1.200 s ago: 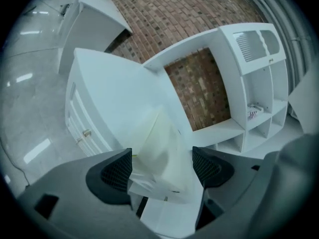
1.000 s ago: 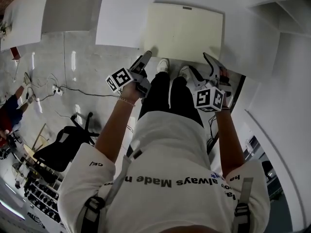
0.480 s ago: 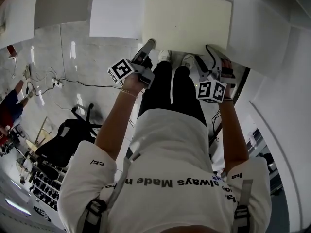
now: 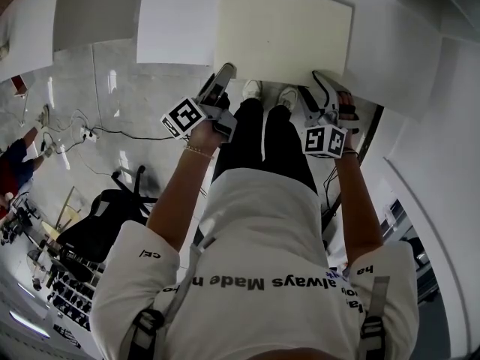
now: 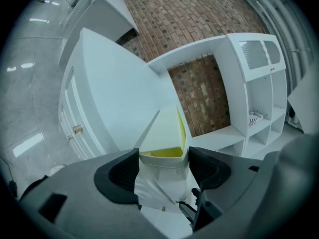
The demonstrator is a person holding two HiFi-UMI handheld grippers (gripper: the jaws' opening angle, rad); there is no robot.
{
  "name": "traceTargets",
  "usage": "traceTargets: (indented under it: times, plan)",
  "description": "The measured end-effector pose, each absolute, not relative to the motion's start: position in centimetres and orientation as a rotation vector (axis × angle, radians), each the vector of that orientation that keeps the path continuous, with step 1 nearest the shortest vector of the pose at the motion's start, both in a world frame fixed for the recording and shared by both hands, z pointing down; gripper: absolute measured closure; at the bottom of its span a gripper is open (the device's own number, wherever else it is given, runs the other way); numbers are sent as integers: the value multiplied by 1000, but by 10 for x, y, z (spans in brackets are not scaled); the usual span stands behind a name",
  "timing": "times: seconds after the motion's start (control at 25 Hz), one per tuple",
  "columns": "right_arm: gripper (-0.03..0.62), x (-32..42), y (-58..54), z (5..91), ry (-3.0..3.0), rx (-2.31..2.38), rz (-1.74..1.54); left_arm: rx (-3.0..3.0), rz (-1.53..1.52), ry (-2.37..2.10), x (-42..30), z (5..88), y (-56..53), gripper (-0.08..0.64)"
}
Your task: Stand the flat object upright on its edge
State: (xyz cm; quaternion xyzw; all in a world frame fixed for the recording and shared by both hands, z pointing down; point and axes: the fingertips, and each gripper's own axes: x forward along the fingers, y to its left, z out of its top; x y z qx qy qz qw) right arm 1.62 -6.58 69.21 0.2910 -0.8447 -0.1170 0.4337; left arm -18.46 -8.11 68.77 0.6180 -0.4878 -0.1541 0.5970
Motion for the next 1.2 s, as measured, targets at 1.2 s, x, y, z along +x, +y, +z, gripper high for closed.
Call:
traceTargets:
  times: [1.2]
  plan:
    - [376, 70, -77, 654, -2365, 897, -150, 2146, -98, -1476, -71, 496, -106, 275]
